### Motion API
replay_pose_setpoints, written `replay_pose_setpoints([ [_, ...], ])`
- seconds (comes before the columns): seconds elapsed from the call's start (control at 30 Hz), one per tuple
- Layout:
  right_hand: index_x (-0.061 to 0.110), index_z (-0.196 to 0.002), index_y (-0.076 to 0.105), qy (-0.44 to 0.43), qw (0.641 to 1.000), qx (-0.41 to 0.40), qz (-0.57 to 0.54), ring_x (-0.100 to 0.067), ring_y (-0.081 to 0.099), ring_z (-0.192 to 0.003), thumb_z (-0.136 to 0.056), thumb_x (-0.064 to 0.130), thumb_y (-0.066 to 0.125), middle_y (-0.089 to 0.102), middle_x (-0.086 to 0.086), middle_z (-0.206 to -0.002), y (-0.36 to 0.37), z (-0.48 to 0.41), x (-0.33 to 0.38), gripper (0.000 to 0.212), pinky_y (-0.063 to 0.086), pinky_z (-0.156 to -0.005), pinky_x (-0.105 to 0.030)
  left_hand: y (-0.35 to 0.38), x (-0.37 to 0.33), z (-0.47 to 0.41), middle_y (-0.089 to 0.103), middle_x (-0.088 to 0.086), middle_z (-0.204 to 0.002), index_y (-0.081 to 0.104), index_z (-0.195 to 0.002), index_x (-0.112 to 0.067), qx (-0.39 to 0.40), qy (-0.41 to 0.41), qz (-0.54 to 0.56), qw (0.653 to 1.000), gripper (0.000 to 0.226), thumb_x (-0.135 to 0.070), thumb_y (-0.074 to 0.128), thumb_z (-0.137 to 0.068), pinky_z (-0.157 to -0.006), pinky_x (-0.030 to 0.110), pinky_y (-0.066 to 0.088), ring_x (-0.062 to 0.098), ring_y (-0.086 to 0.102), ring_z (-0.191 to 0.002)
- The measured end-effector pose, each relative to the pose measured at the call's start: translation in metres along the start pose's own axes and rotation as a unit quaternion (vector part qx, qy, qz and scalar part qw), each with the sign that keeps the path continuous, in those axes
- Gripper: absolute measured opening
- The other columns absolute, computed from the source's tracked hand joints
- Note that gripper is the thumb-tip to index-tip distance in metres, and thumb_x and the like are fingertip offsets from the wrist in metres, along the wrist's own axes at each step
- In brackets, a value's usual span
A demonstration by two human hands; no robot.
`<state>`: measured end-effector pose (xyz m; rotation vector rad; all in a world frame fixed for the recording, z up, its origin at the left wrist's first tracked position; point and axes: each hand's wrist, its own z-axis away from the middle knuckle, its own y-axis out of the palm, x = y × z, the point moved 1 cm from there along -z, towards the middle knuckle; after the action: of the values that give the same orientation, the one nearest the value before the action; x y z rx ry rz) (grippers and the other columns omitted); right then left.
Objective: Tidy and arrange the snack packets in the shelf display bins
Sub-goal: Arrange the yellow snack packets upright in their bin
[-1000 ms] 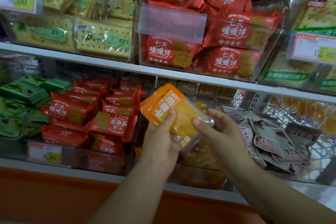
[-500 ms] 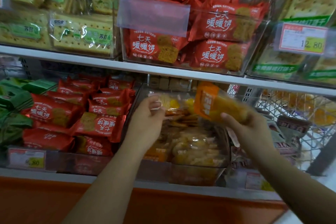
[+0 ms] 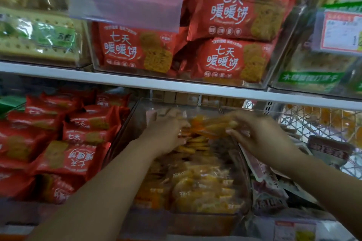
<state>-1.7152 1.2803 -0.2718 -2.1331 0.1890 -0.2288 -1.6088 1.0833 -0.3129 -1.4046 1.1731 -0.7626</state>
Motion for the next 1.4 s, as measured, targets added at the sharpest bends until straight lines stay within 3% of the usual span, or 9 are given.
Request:
replay_pose_setpoints([
  [0.1,0.03,-0.11,0.058,-0.023,0.997,0.04,0.065,-0.021,0.066,-0.084,-0.085,0.024,0.061,0.069,0.004,-0.096,0.003,-0.014,-0.001,0.025,0.052,-0.065,-0.033,0.006,0.007,-0.013,0.008,0.002,-0.157,0.037,-0.141,-0.036,0.069,0.022,-0.053,0.996,0.059,-0.039,0.062,-0.087,-0.114,0.053,0.0,0.03,0.008,-0.143],
  [0.3,0.039,-0.132,0.043,0.017,0.982,0.114,0.15,-0.022,0.058,-0.11,-0.095,0.031,0.046,0.061,0.002,-0.123,0.019,-0.041,-0.002,0.037,0.043,-0.076,-0.028,0.003,0.02,-0.021,0.022,0.004,-0.154,0.04,-0.137,-0.038,0.076,0.029,-0.087,0.993,0.052,-0.059,0.042,-0.089,-0.112,0.049,0.015,0.028,0.023,-0.14],
  [0.4,0.026,-0.127,0.055,-0.008,0.983,0.094,0.16,-0.03,0.056,-0.114,-0.09,0.023,0.057,0.059,-0.009,-0.126,0.02,-0.048,-0.011,0.037,0.046,-0.089,-0.033,0.003,0.022,-0.021,0.023,0.004,-0.153,0.042,-0.135,-0.038,0.083,0.023,-0.085,0.993,0.046,-0.049,0.047,-0.09,-0.112,0.048,0.019,0.028,0.026,-0.138],
  [0.63,0.026,-0.111,0.065,0.013,0.995,-0.021,0.097,-0.033,0.066,-0.094,-0.079,0.014,0.067,0.07,-0.006,-0.107,0.012,-0.028,-0.014,0.034,0.053,-0.074,-0.039,0.011,0.025,-0.021,0.022,0.003,-0.152,0.037,-0.136,-0.04,0.057,0.019,-0.045,0.997,0.048,-0.039,0.052,-0.09,-0.113,0.052,0.012,0.029,0.023,-0.139],
  [0.9,0.041,-0.13,0.045,0.011,0.979,0.096,0.179,-0.022,0.06,-0.105,-0.085,0.032,0.058,0.064,0.004,-0.118,0.013,-0.036,0.006,0.047,0.048,-0.079,-0.029,0.023,0.027,-0.02,-0.003,0.003,-0.159,0.021,-0.141,-0.051,0.042,0.03,-0.052,0.997,0.076,-0.005,0.053,-0.09,-0.112,0.059,-0.002,0.03,-0.006,-0.145],
  [1.07,0.043,-0.13,0.04,0.013,0.977,0.107,0.187,-0.024,0.061,-0.101,-0.089,0.026,0.052,0.064,0.004,-0.116,0.018,-0.043,0.007,0.046,0.05,-0.076,-0.032,0.023,0.027,-0.019,-0.009,0.005,-0.159,0.018,-0.141,-0.053,0.067,0.001,-0.046,0.997,0.067,-0.014,0.049,-0.095,-0.111,0.061,-0.002,0.032,-0.012,-0.144],
  [1.2,0.029,-0.109,0.063,-0.074,0.97,0.05,0.226,-0.026,0.068,-0.073,-0.062,0.013,0.077,0.07,0.002,-0.091,0.023,-0.031,0.012,0.051,0.053,-0.055,-0.033,0.024,0.025,-0.017,-0.014,0.005,-0.158,0.015,-0.141,-0.056,0.073,0.014,-0.059,0.995,0.069,-0.019,0.05,-0.095,-0.11,0.063,-0.004,0.035,-0.014,-0.144],
  [1.27,0.025,-0.098,0.067,-0.076,0.967,0.046,0.24,-0.025,0.069,-0.069,-0.055,0.012,0.08,0.07,0.002,-0.083,0.026,-0.026,0.01,0.046,0.051,-0.059,-0.032,0.022,0.024,-0.018,-0.01,0.003,-0.159,0.029,-0.138,-0.054,0.078,0.012,-0.028,0.997,0.048,-0.035,0.046,-0.097,-0.11,0.064,-0.003,0.033,-0.012,-0.144],
  [1.4,0.036,-0.122,0.052,-0.017,0.968,0.069,0.242,-0.025,0.067,-0.087,-0.082,0.019,0.063,0.068,0.003,-0.102,0.026,-0.034,0.013,0.044,0.044,-0.061,-0.029,0.021,0.024,-0.021,0.009,-0.001,-0.158,0.052,-0.124,-0.047,0.055,-0.023,0.024,0.998,0.039,-0.06,0.036,-0.091,-0.11,0.066,0.006,0.026,0.001,-0.146],
])
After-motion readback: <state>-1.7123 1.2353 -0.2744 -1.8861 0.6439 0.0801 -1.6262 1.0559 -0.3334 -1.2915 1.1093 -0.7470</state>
